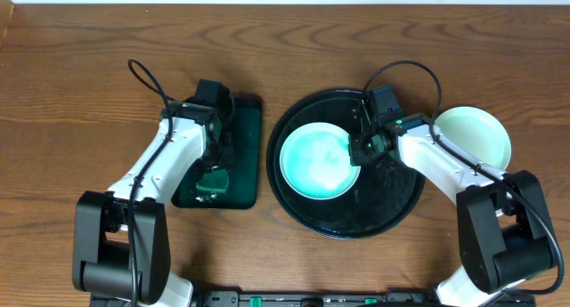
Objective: Clean dirty plates on tray and stack at the side
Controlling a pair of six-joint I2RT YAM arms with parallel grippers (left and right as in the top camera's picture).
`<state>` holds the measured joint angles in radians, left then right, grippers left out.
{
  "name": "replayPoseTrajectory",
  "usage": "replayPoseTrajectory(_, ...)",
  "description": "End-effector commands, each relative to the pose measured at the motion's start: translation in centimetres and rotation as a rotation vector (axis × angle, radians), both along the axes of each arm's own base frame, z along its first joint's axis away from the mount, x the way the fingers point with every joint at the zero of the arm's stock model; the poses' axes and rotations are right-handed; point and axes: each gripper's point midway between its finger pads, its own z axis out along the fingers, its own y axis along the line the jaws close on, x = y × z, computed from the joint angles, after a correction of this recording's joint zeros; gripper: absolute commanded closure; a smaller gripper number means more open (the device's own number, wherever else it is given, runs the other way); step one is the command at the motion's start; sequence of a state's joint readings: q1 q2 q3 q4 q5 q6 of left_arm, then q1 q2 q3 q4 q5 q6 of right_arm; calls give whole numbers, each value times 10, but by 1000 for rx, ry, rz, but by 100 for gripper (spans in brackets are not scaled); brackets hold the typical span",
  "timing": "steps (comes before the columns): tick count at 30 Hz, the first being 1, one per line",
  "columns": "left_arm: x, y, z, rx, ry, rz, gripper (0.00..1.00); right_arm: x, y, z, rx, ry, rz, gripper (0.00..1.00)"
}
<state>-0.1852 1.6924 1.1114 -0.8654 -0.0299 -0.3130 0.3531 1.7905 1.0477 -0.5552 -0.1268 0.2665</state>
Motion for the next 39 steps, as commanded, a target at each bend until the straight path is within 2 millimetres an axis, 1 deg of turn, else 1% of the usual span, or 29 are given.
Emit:
replayPoseTrajectory(1, 24, 2, 38, -7, -111, 10, 42, -2, 5, 3, 12, -9, 25, 99)
replayPoseTrajectory(3, 31, 7, 58, -15, -164, 29, 41, -2, 5, 3, 11, -8, 26, 99)
replayPoseTrajectory(4, 35, 11, 70, -20, -200, 43, 41, -2, 5, 3, 11, -8, 26, 99)
replayPoseTrajectory(6, 40, 22, 86, -24, -253, 76, 37, -2, 5, 3, 11, -8, 26, 99)
replayPoseTrajectory(8, 41, 39, 103, -25, -307, 136, 36, -2, 5, 3, 11, -8, 26, 99)
replayPoseTrajectory(10, 38, 61, 116, -20, -348, 204, 36, -2, 5, 3, 11, -8, 25, 99)
replayPoseTrajectory(14, 27, 103, 130, 2, -387, 329, 26, -2, 5, 3, 12, -8, 25, 99)
replayPoseTrajectory(17, 18, 127, 133, 16, -387, 406, 25, -2, 5, 3, 11, -8, 25, 98)
replayPoseTrajectory(19, 15, 137, 132, 22, -386, 437, 24, -2, 5, 3, 11, -8, 26, 96)
replayPoseTrajectory(20, 14, 141, 132, 24, -385, 448, 21, -2, 5, 3, 11, -8, 26, 96)
replayPoseTrajectory(23, 13, 147, 131, 28, -384, 466, 21, -2, 5, 3, 11, -8, 25, 95)
replayPoseTrajectory(26, 13, 147, 131, 28, -384, 467, 20, -2, 5, 3, 11, -7, 26, 93)
replayPoseTrajectory(29, 13, 147, 131, 28, -384, 467, 20, -2, 5, 3, 11, -8, 26, 79)
replayPoseTrajectory(31, 13, 147, 131, 28, -384, 467, 20, -2, 5, 3, 9, -9, 25, 73)
replayPoseTrajectory(35, 13, 147, 131, 28, -384, 467, 20, 0, -2, 2, -30, -18, 13, 69)
replayPoseTrajectory(39, 13, 147, 131, 28, -384, 467, 20, 0, -2, 2, -30, -20, 13, 67)
